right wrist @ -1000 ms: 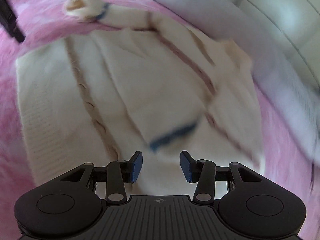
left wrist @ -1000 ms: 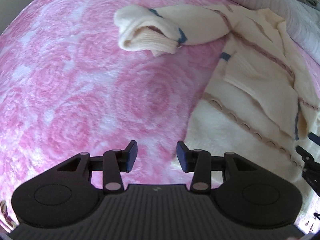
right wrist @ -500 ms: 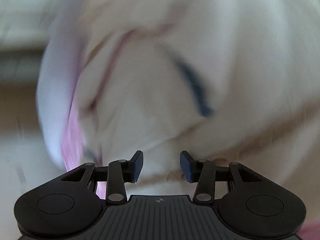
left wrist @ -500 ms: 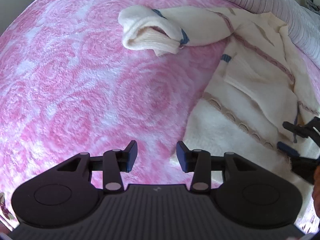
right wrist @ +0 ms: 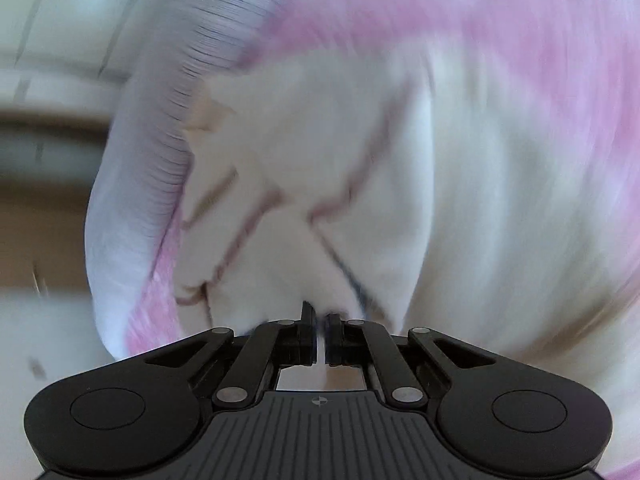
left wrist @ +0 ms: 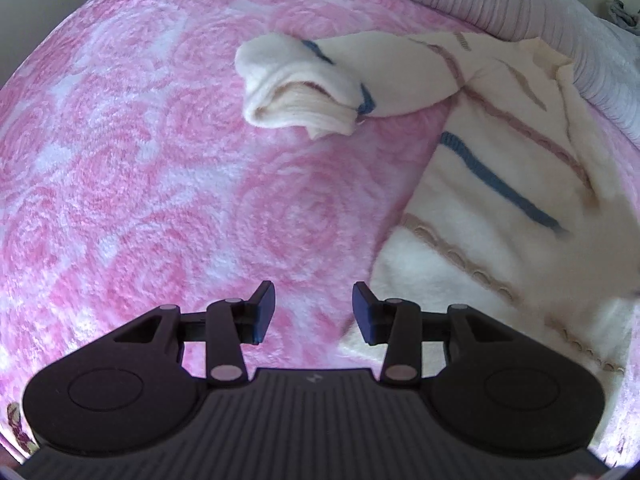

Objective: Fold clothes

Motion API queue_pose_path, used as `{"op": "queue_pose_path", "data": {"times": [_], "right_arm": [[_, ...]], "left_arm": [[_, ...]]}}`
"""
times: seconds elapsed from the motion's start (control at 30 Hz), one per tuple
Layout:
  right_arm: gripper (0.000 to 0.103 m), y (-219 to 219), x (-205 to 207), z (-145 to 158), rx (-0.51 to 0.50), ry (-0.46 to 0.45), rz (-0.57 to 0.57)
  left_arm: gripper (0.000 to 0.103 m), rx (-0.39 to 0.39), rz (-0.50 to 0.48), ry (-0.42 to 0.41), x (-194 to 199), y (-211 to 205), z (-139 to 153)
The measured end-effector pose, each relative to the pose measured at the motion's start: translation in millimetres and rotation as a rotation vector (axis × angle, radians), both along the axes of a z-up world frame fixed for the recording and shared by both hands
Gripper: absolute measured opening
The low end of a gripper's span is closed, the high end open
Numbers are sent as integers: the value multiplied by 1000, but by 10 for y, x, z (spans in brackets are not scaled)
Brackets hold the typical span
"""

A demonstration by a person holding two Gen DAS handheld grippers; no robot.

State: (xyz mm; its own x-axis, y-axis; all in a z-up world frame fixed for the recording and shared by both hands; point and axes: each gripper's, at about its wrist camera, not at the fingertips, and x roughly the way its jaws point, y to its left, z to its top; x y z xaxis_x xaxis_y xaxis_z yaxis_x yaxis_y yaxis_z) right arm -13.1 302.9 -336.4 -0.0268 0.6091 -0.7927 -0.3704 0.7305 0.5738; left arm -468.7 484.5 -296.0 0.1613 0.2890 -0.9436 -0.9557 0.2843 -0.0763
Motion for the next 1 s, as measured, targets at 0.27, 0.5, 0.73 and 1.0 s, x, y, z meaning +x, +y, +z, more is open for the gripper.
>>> {"op": "queue_pose_path", "data": {"times": [0.27,0.5,0.73,1.0], "right_arm": [[4,-425,1592,1186,-570,-955,-78],[65,-941,949,441,-239,-442,-54],[65,-1156,-437,-734,-125,126,-62],[65,-1064,-635,-882,-28,81,-140]], "left_arm": [[39,14,-75,-3,228,-67,44],[40,-29,-125,19,253,-122,-191],[42,-103,-156,-40,114,-72,-496],[50,-133,-128,-190,159,-9,-738]]}}
